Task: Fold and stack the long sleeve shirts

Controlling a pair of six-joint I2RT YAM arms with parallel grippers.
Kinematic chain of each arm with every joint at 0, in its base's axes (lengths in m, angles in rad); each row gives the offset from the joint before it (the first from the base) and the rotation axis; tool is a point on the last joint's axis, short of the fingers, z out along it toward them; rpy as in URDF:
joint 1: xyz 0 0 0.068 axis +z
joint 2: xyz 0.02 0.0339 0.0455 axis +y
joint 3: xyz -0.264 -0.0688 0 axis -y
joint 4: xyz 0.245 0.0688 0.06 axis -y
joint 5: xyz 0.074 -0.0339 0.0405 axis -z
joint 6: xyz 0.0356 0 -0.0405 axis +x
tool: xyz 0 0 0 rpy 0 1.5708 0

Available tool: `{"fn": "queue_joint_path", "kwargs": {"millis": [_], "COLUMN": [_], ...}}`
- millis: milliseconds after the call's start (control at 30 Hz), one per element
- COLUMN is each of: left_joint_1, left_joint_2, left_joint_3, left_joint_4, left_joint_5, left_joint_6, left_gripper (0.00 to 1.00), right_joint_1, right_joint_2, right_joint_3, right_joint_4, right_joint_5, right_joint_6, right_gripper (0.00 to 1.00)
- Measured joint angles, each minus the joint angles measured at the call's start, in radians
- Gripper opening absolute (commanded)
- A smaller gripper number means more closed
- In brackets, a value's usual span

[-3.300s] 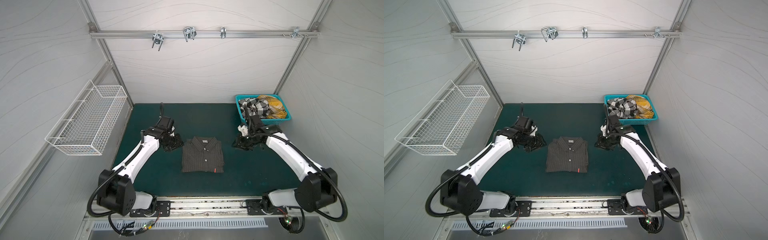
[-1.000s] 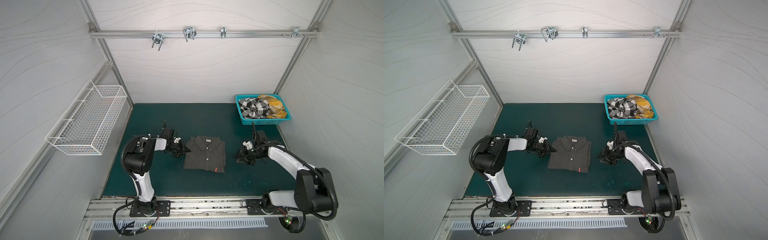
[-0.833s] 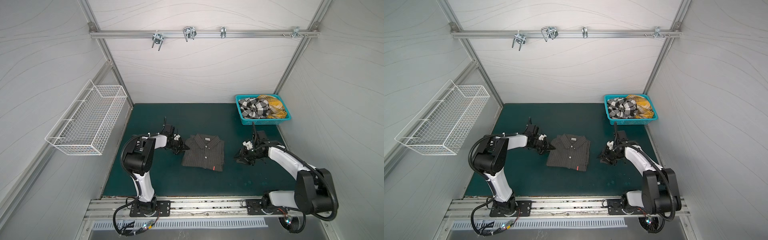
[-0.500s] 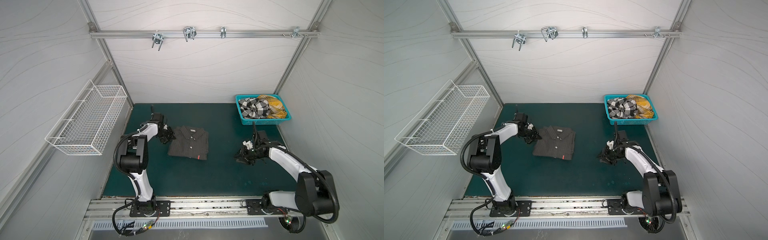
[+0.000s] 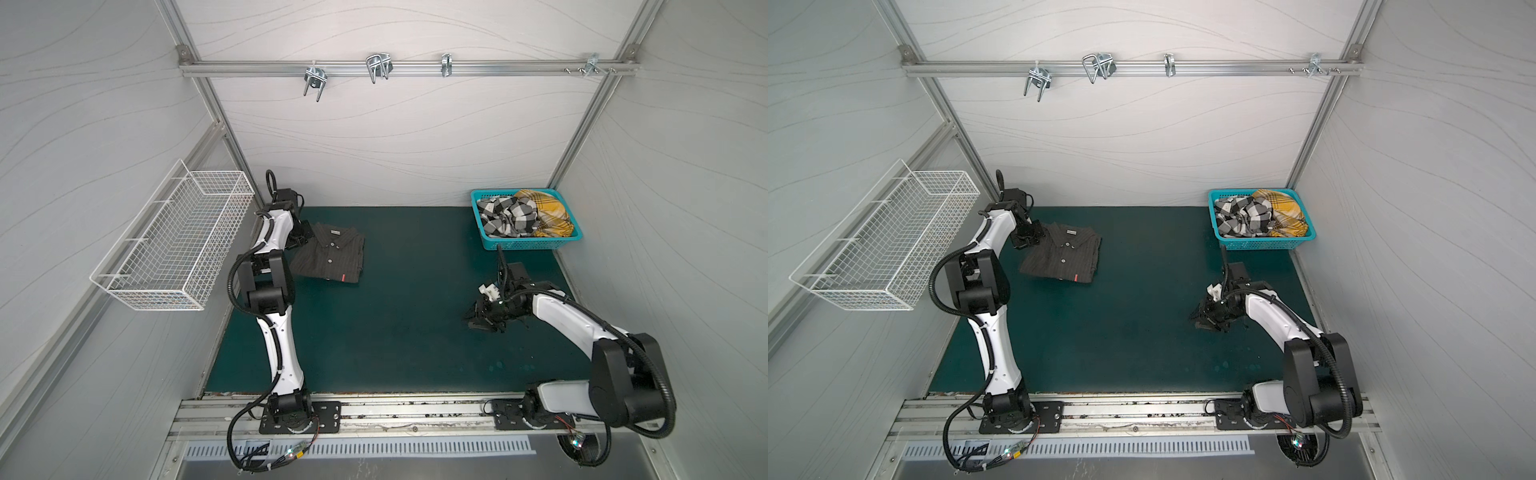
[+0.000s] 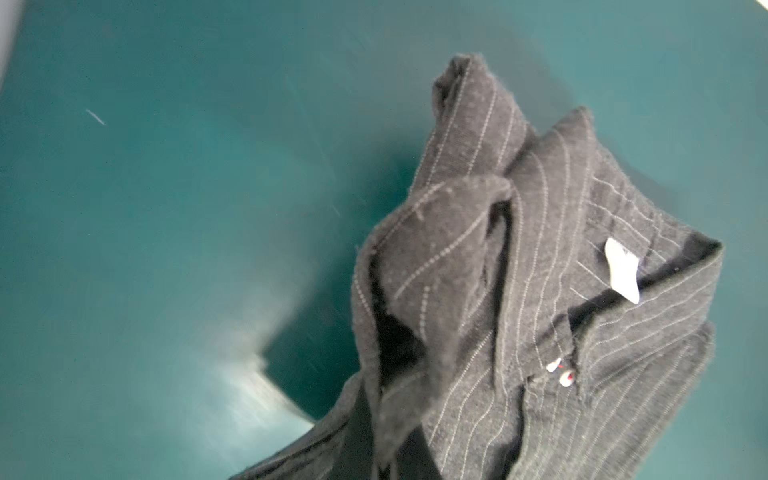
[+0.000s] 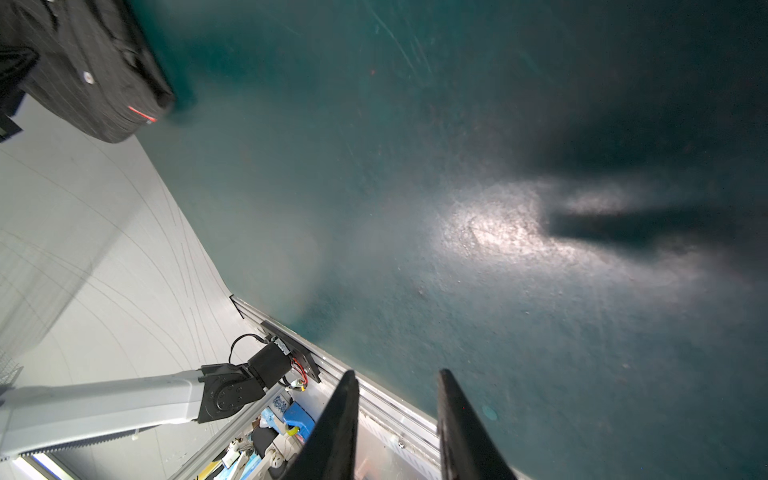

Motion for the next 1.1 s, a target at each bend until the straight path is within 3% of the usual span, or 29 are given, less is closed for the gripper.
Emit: {"fn": "queue_joint_path", "kwargs": {"millis": [300, 433, 600, 633, 733, 767, 800, 833, 967, 1100], "left_joint_1": [0.056, 0.060, 0.065, 0.066, 0.065, 0.064, 0.063, 0.060, 0.021, -0.060], "left_joint_2": [0.141, 0.183, 0.225, 0.225, 0.219, 0.209, 0.189, 0.156, -0.047, -0.349], "left_joint_3": [0.221, 0.281, 0.343, 0.343, 0.339, 0.326, 0.298, 0.251, -0.004, -0.235], "left_joint_4": [-0.064, -0.073, -0.075, -0.076, -0.076, -0.076, -0.075, -0.069, -0.045, -0.040], "left_joint_5": [-0.089, -0.110, -0.143, -0.148, -0.148, -0.146, -0.140, -0.132, -0.096, -0.070], "left_joint_6": [0.061, 0.093, 0.095, 0.091, 0.076, 0.066, 0.063, 0.058, 0.029, 0.005], "left_gripper": [0.00, 0.32, 0.53, 0.65, 0.79, 0.82, 0.97, 0.99, 0.99, 0.99], "right_joint_1": [0.007, 0.012, 0.024, 0.031, 0.063, 0.073, 0.084, 0.093, 0.113, 0.113], "right_joint_2": [0.076, 0.089, 0.092, 0.092, 0.066, 0.053, 0.037, 0.021, -0.041, -0.084], "right_joint_3": [0.050, 0.063, 0.076, 0.079, 0.090, 0.097, 0.108, 0.123, 0.226, 0.404], "right_joint_4": [-0.010, -0.023, -0.048, -0.054, -0.072, -0.080, -0.089, -0.099, -0.153, -0.210], "right_joint_5": [0.007, 0.016, 0.029, 0.036, 0.051, 0.056, 0.064, 0.073, 0.111, 0.163], "right_joint_6": [-0.005, -0.014, -0.021, -0.020, -0.004, 0.000, 0.002, 0.010, 0.018, 0.012], "right_gripper": [0.32, 0.32, 0.33, 0.34, 0.42, 0.45, 0.48, 0.50, 0.55, 0.58]}}
